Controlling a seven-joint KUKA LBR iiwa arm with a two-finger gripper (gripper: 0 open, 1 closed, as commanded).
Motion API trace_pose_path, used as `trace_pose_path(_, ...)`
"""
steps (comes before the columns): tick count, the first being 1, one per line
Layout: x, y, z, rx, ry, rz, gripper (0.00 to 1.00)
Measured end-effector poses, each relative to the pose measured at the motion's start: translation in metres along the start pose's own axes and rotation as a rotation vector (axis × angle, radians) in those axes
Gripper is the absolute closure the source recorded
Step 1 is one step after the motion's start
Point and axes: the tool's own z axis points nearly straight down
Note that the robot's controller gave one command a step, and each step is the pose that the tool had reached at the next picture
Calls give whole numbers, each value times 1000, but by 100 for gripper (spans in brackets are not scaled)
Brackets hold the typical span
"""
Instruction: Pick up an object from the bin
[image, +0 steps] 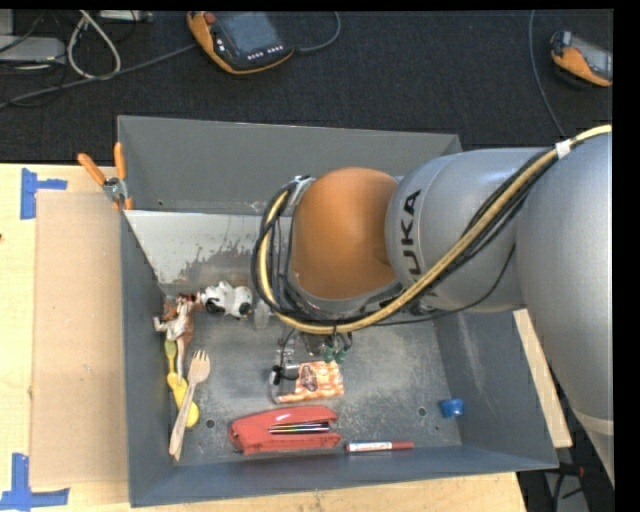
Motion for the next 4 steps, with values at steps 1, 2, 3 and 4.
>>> trace_pose_path(1,-37,-25,23,-2,-4,-2,0)
trace_pose_path(2,-13,-77,48,-2,2,-6,0)
trace_pose_path(3,0,-81,63,-5,-18,62,100)
trace_pose_path(4,0,-81,63,-6,-18,64,100)
